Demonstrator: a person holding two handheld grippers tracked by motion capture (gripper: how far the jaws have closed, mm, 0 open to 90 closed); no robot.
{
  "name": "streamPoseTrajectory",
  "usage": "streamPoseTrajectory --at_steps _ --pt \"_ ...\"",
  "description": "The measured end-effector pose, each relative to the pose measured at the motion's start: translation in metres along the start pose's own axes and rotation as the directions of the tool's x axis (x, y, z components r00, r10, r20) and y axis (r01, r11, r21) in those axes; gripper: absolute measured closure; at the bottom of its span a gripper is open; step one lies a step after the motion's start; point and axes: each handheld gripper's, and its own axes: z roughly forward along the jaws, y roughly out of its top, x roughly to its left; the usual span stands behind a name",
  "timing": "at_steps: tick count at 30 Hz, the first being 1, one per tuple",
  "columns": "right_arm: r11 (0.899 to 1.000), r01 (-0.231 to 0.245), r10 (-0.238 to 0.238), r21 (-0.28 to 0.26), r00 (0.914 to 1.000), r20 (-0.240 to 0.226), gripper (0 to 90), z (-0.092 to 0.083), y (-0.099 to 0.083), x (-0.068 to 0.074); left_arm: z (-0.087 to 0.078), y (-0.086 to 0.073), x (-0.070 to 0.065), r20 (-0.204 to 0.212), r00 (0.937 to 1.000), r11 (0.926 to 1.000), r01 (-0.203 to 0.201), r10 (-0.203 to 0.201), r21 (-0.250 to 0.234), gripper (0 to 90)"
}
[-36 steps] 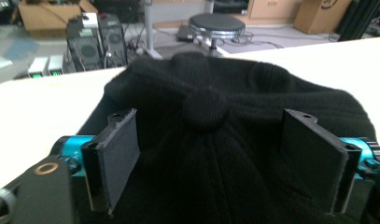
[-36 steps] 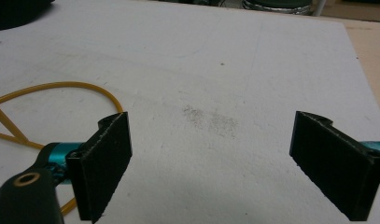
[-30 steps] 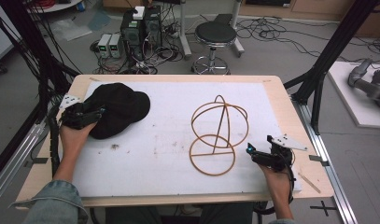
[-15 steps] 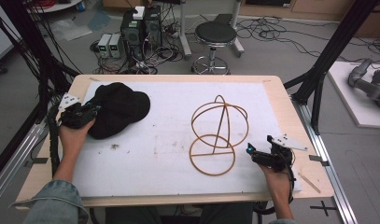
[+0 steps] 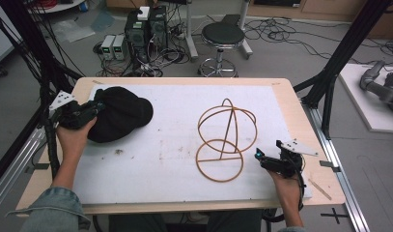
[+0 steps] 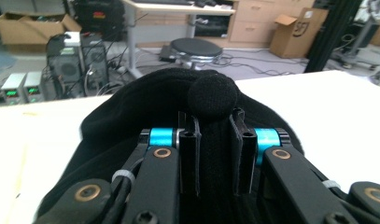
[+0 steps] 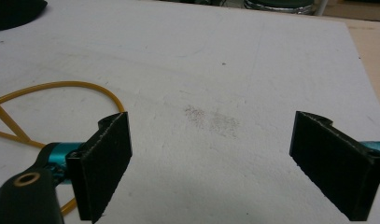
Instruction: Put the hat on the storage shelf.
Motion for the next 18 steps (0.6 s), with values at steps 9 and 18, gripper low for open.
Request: streamPoseTrajectory --at_steps 9,18 --pt "1.0 0.001 -0.001 -0.002 1.0 -0.001 12.8 0.0 0.0 -0.001 -0.004 0.025 -0.023 0.043 0.9983 0.9979 -0.038 0.04 -0.052 77.4" --pt "1.0 -0.005 0.005 -0.004 1.0 -0.002 12.8 -0.001 0.0 -0.001 -0.011 0.055 -0.04 0.106 0.994 0.99 -0.012 0.027 -0.141 77.4"
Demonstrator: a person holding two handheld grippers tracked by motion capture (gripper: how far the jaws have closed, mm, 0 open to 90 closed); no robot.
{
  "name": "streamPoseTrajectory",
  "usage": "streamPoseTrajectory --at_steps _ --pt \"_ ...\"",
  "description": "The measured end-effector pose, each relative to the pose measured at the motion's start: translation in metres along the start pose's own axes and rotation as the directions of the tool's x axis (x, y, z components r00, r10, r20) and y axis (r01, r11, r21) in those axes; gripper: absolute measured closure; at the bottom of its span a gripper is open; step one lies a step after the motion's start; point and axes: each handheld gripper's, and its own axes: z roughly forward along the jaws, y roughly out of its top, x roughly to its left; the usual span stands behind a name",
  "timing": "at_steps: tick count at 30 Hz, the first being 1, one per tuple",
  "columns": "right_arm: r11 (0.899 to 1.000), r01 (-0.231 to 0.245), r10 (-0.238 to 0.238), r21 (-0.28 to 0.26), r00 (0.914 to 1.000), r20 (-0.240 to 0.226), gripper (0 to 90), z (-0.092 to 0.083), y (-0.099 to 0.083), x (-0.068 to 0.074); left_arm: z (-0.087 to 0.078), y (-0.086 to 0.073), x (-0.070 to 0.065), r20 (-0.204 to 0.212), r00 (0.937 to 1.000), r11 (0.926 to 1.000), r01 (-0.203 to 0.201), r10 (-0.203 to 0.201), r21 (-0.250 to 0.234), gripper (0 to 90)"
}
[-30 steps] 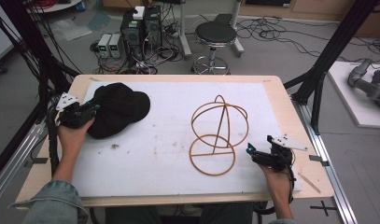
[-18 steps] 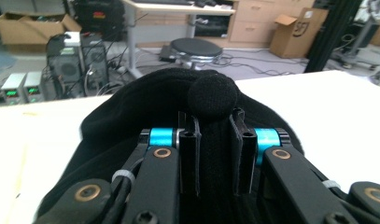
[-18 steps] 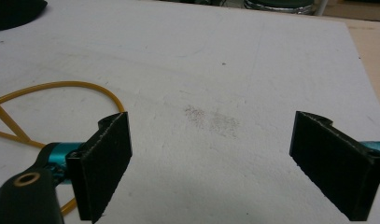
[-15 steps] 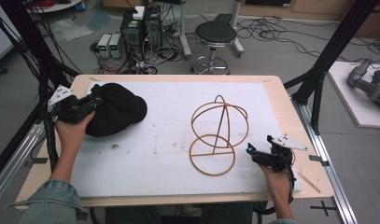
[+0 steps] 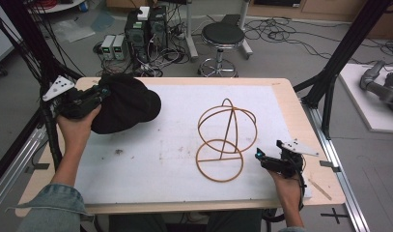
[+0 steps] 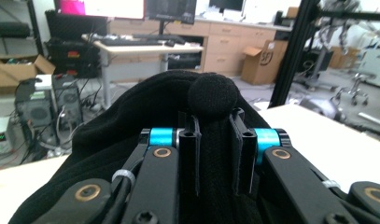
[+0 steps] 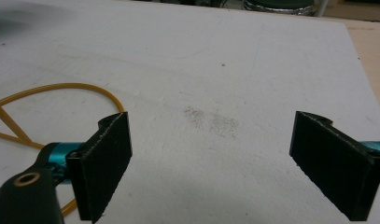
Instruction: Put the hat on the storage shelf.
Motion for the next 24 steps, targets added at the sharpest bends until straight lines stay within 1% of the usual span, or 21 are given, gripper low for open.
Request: streamPoseTrajectory --at_steps 4,5,9,14,19,24 --pt "1.0 -0.002 0.002 -0.003 1.0 -0.001 12.8 0.0 0.0 0.0 -0.001 0.013 -0.007 0.015 0.9999 0.9996 0.0 0.001 -0.028 77.4" --pt "1.0 -0.002 0.002 -0.002 1.0 -0.001 12.8 -0.001 0.0 0.0 -0.001 0.016 -0.009 0.013 0.9999 0.9994 -0.006 0.006 -0.034 77.3" --pt "1.0 0.0 0.0 -0.006 1.0 -0.004 12.8 -0.001 0.0 0.0 -0.003 0.03 -0.017 0.026 0.9994 0.9977 -0.02 0.022 -0.064 77.3" --pt "1.0 -0.001 0.001 -0.006 1.0 -0.004 12.8 0.0 0.0 0.0 -0.005 0.051 -0.031 0.059 0.9972 0.9944 -0.039 0.045 -0.099 77.3" --pt "1.0 -0.005 0.005 -0.01 1.0 -0.006 12.8 0.0 0.0 0.0 -0.005 0.068 -0.044 0.097 0.994 0.9897 -0.038 0.051 -0.138 77.0" --pt "1.0 -0.01 0.009 -0.009 0.9999 -0.007 12.8 0.0 0.0 0.0 -0.004 0.081 -0.056 0.141 0.9891 0.9851 -0.018 0.043 -0.171 77.0"
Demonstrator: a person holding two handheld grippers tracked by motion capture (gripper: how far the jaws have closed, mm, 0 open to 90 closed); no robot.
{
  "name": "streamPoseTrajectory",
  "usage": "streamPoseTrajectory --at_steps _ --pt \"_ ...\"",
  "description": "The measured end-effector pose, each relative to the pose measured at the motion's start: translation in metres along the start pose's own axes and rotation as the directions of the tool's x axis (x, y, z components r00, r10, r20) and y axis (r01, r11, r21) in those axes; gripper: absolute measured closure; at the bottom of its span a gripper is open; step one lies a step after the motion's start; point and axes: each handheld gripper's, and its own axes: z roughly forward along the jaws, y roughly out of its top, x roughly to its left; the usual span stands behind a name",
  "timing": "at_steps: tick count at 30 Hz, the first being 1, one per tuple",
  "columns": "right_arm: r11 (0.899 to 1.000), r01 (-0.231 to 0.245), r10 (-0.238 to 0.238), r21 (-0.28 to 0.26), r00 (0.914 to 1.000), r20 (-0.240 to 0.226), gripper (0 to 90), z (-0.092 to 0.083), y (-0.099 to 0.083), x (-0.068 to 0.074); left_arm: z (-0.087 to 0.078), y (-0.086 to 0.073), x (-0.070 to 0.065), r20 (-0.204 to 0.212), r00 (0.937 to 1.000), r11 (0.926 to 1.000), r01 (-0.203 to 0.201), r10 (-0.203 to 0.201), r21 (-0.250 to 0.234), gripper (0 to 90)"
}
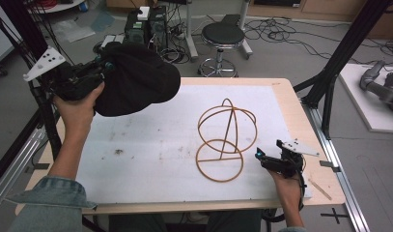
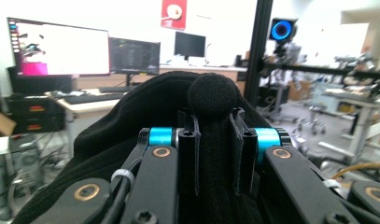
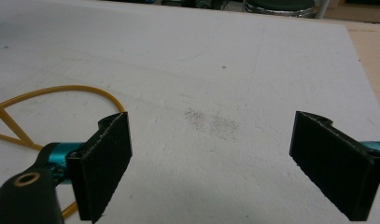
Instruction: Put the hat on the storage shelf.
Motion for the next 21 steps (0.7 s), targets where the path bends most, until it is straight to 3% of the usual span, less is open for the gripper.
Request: streamPoseTrajectory --at_steps 5,14,21 --pt "1.0 0.007 -0.007 -0.003 1.0 0.001 12.8 0.0 0.0 -0.001 0.006 0.009 -0.011 0.054 0.9978 0.9985 0.04 -0.038 -0.038 76.9" --pt "1.0 0.002 -0.002 -0.003 1.0 0.001 12.8 -0.001 0.0 -0.001 0.017 0.017 -0.026 0.122 0.9902 0.9936 0.078 -0.068 -0.081 76.9" --pt "1.0 0.0 0.0 0.002 1.0 0.001 12.8 -0.001 0.0 -0.001 0.023 0.02 -0.039 0.189 0.9772 0.9883 0.116 -0.096 -0.099 76.9"
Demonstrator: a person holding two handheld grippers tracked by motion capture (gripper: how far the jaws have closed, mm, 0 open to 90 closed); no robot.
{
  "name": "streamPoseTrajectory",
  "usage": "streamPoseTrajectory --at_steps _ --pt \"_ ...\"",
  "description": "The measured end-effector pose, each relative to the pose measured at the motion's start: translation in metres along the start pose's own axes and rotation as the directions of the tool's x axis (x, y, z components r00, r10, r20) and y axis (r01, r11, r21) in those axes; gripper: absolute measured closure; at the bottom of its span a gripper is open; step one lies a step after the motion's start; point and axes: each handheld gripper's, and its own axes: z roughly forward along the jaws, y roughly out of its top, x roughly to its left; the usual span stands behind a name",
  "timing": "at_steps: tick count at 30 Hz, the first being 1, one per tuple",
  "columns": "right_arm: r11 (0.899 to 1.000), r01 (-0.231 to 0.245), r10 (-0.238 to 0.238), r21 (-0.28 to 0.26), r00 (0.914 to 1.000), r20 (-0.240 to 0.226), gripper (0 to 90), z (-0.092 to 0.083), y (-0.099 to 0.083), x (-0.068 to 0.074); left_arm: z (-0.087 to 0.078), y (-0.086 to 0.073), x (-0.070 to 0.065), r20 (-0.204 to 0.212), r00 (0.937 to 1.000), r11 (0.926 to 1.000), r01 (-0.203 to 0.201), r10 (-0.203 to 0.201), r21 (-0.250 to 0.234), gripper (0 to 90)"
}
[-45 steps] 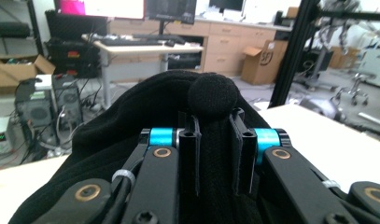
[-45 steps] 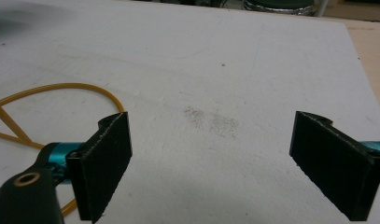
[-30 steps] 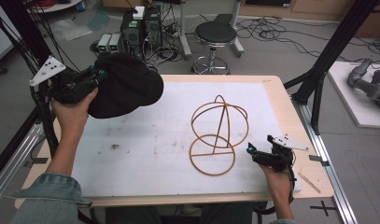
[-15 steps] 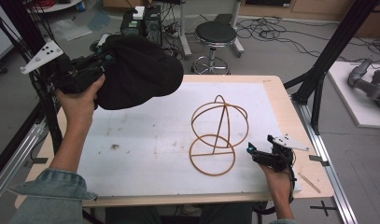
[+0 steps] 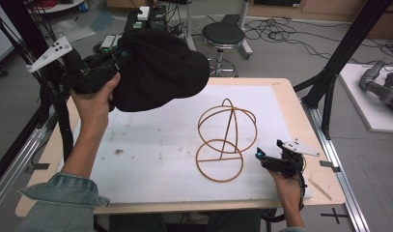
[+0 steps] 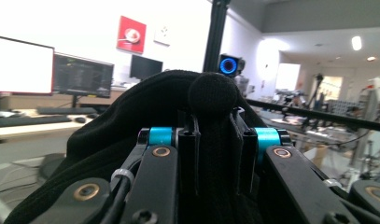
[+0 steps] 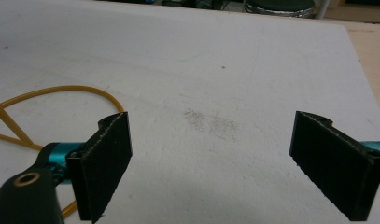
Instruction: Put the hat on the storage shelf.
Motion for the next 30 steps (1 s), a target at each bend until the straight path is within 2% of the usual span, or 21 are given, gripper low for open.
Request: streamPoseTrajectory --at_steps 7,14,16,24,26,28,30 --pt "1.0 0.003 -0.003 -0.004 1.0 0.002 12.8 0.0 0.0 0.0 0.011 -0.004 -0.013 0.061 0.9979 0.9998 0.022 -0.022 -0.002 76.9" --pt "1.0 0.005 -0.005 -0.001 1.0 0.001 12.8 0.0 0.0 -0.001 0.022 -0.01 -0.021 0.123 0.9909 0.9985 0.054 -0.055 0.012 76.9" --pt "1.0 0.006 -0.006 0.001 1.0 0.002 12.8 0.0 0.0 -0.001 0.025 -0.013 -0.024 0.133 0.9897 0.9985 0.05 -0.053 0.019 76.9" --pt "1.0 0.011 -0.011 0.004 0.9999 0.0 12.8 0.001 0.0 -0.001 0.037 -0.023 -0.032 0.188 0.9788 0.9962 0.075 -0.082 0.043 76.9" --pt "1.0 0.008 -0.008 0.004 1.0 0.0 12.8 0.001 0.0 -0.001 0.039 -0.026 -0.032 0.192 0.9772 0.9954 0.081 -0.09 0.052 76.9" --pt "1.0 0.009 -0.009 0.006 1.0 -0.001 12.8 0.001 0.0 -0.001 0.041 -0.03 -0.031 0.205 0.972 0.9929 0.105 -0.114 0.056 76.9" --pt "1.0 0.011 -0.011 0.007 0.9999 0.001 12.8 0.001 0.0 -0.001 0.043 -0.033 -0.031 0.207 0.971 0.992 0.108 -0.119 0.064 76.9"
